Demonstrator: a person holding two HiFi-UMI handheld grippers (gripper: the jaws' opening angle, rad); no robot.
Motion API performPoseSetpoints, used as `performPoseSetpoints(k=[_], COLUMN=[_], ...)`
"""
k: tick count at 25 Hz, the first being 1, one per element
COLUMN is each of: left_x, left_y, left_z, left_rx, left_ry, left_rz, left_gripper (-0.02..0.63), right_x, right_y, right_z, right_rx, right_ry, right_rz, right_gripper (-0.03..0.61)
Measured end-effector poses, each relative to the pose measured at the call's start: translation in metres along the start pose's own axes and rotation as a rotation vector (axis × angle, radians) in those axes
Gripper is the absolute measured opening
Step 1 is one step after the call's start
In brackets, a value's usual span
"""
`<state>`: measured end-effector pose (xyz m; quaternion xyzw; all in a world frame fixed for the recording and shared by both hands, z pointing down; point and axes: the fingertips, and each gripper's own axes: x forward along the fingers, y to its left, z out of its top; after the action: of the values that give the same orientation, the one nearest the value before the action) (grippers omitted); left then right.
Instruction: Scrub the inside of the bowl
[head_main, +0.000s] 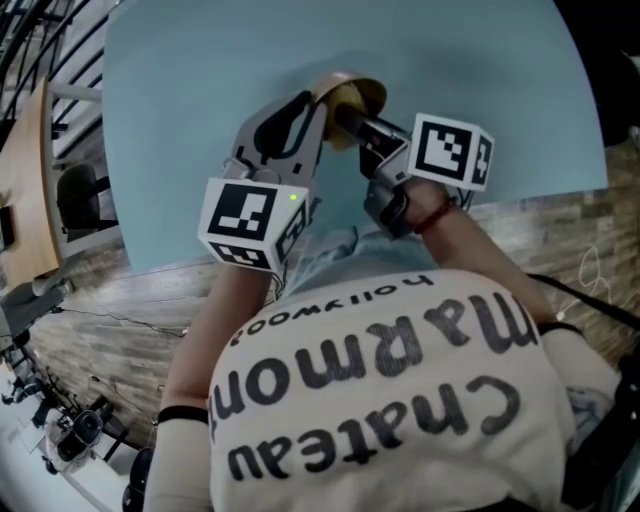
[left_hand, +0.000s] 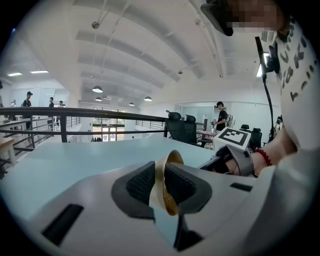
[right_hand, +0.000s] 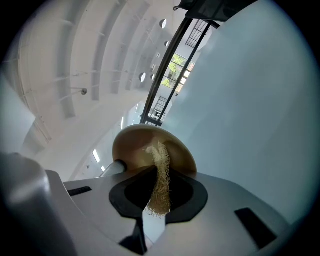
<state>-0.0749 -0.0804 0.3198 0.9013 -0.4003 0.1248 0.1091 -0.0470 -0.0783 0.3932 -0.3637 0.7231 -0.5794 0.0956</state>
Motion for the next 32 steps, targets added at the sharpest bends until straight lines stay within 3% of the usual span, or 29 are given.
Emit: performPoseSetpoints(k=[7, 12, 22, 32], left_x=[-0.011, -0.028, -0.057, -0.067], left_y=[0.002, 0.004, 0.031, 0.033], left_z=[0.005, 0.004, 0.017, 0.022], left_rx=[0.011, 0.042, 0.033, 0.112], left_ry=[-0.015, -0.008, -0.062, -0.088], left_rz=[0.006, 0.016, 0.047, 0.08], left_gripper=[0.054, 0.054, 0.039, 0.035], right_x=[-0.001, 0.005, 0.025, 0.021], right_y=[0.015, 0.037, 0.086, 0.1], right_z=[-0.006, -0.021, -0.014, -0.012], right_rx=[-0.026, -0.057, -0.209, -0.28], right_ry=[0.016, 0.034, 0.041, 0.052], right_rz=[-0.013, 0.027, 0.074, 0.077], right_gripper=[0.061, 0.061, 0.061, 0.061])
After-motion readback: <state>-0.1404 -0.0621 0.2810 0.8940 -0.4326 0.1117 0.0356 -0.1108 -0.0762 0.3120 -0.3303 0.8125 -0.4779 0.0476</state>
